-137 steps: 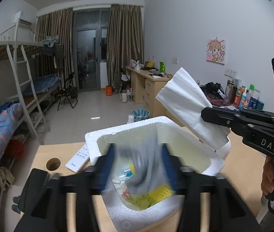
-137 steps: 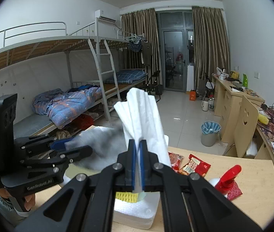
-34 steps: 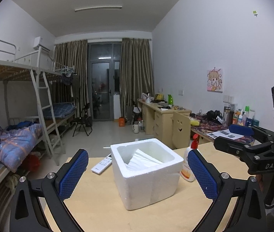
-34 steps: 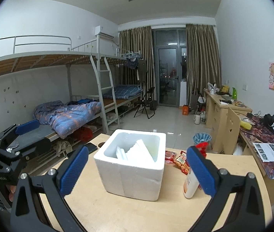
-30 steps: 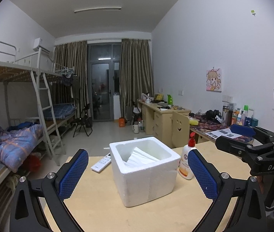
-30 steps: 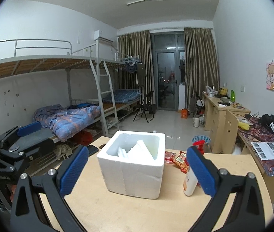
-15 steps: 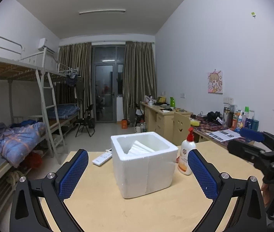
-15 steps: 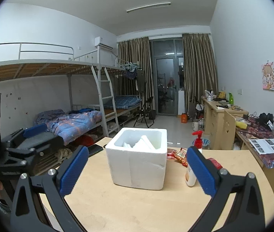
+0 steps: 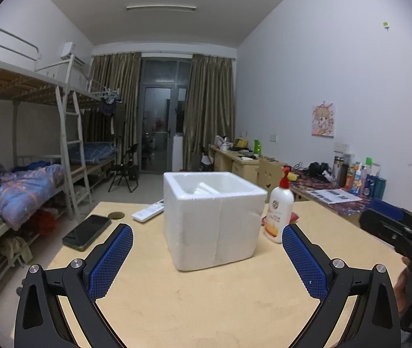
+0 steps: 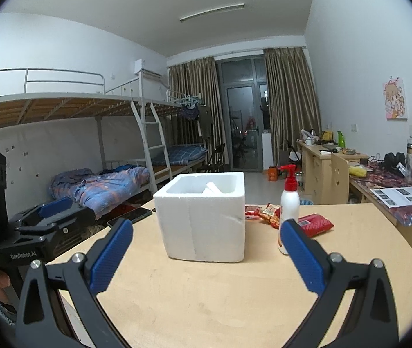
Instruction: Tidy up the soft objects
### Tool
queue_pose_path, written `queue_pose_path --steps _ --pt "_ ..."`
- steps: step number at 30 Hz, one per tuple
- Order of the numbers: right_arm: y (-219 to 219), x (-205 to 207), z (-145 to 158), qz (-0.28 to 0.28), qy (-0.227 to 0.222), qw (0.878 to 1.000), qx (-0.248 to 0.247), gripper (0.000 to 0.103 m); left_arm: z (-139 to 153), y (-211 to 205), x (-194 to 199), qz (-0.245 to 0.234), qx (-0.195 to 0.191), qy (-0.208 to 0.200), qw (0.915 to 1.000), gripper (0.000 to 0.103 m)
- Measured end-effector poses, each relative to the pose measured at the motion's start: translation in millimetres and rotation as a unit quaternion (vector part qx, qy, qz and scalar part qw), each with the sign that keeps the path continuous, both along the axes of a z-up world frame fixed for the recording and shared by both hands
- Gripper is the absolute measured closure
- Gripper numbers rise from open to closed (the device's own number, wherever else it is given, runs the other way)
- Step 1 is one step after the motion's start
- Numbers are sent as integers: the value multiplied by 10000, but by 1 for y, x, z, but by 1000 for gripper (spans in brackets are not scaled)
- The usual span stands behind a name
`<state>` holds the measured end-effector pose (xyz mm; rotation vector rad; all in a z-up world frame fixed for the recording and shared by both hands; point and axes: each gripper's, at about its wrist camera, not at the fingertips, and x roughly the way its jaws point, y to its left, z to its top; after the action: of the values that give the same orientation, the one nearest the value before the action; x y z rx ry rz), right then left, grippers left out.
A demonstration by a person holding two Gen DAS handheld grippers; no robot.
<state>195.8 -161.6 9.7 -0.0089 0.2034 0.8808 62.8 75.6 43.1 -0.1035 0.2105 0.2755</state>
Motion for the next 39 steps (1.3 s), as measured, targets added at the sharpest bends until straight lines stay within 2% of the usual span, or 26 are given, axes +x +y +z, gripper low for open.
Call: queue_pose_path --steps 7,13,20,39 --pt "-12 -2 -26 -109 254 9996 9 0 -26 -4 4 -42 -180 183 9997 0" --pt "-16 -9 -38 -93 402 9991 -11 0 -37 -9 -1 -36 -211 207 9996 0" --pt "-13 -24 -46 -118 315 9994 -114 0 -49 -12 -10 -15 -295 279 9992 0" --pt "-23 -46 -47 -119 284 9995 -20 0 -48 -30 -48 -78 -52 216 9997 0"
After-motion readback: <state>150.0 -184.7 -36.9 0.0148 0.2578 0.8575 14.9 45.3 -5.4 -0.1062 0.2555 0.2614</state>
